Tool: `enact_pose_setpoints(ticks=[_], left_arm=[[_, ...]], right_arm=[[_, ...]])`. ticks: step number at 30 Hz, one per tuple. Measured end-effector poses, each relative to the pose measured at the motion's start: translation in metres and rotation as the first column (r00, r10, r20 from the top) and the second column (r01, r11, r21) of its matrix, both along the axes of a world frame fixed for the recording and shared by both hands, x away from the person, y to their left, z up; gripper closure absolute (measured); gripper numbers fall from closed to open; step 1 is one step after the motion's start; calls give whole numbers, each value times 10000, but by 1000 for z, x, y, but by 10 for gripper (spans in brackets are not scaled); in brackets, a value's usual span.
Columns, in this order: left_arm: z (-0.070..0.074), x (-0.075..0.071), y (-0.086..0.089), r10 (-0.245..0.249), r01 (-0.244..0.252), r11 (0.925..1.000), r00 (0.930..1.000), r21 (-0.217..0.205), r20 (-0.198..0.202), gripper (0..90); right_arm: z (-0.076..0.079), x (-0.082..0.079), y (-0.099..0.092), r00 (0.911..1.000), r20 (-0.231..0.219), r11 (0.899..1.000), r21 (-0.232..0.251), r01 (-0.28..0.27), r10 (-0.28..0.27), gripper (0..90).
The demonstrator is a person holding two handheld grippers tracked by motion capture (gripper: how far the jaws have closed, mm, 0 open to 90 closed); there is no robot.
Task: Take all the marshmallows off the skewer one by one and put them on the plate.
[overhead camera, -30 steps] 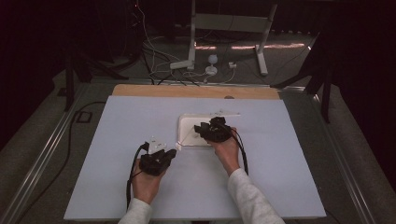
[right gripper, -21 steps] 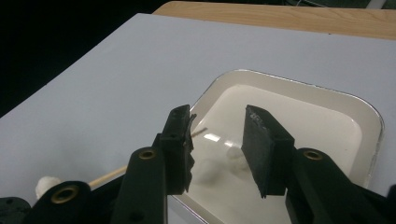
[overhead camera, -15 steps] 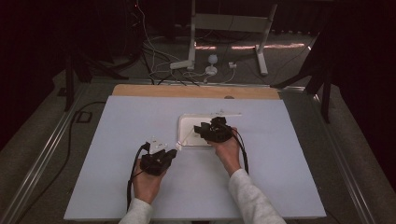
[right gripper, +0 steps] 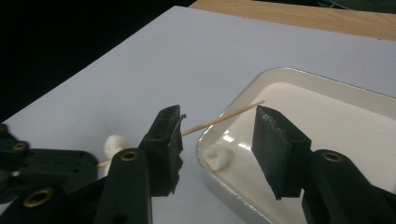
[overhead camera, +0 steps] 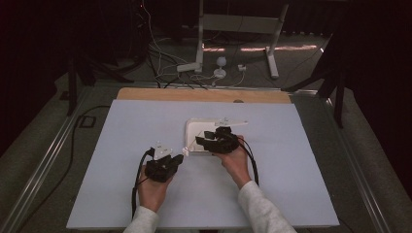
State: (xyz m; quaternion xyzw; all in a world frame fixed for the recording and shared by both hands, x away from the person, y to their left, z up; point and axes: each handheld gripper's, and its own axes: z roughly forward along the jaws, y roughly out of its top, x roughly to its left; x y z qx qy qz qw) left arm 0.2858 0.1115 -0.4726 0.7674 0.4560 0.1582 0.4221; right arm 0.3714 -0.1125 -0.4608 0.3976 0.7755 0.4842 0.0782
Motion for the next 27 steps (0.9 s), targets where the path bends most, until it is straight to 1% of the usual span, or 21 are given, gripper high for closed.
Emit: enact_pose_setpoints(ticks=[5, 10, 17, 24, 27], left_arm=[[1, 0, 0, -19, 19, 10000, 10000, -22, 3, 898], [2, -1, 0, -16, 16, 10000, 10000, -78, 27, 898], [3, -1, 1, -24, 25, 9999, 10000, -140, 77, 898], [4, -1, 1, 1, 1, 9997, 10000, -229, 93, 898], [4, -1, 1, 12, -9, 9996, 9999, -282, 102, 898]], right_arm=[[3, -8, 5, 9993, 198, 9995, -110, -303, 305, 509], [5, -15, 10, 9977, 344, 9983, -89, -579, 581, 508], [5, -24, 16, 9953, 506, 9965, -137, -822, 828, 511], [5, -31, 22, 9926, 595, 9943, -121, -1055, 1060, 528], [4, -34, 25, 9916, 589, 9932, -182, -1146, 1155, 551]])
